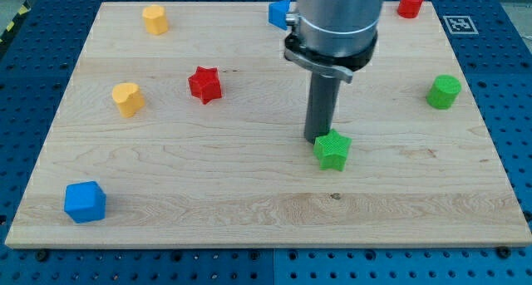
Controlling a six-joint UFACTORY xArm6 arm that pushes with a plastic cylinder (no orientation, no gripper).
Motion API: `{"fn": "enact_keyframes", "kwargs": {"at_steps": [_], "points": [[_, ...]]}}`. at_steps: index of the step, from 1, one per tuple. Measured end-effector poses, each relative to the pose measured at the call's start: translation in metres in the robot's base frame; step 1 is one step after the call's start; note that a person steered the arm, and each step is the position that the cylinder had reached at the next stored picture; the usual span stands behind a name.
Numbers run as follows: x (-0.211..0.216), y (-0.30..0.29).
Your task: Push the green star a bit left
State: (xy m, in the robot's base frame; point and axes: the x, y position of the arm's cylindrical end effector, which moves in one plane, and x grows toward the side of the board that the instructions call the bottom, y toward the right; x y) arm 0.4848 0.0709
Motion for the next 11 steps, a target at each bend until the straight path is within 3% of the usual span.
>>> {"fn": "enact_keyframes", "kwargs": {"at_steps": [5, 9, 11], "points": [[0.045, 0.101], [0.070, 0.092], [0.070, 0.057]]}}
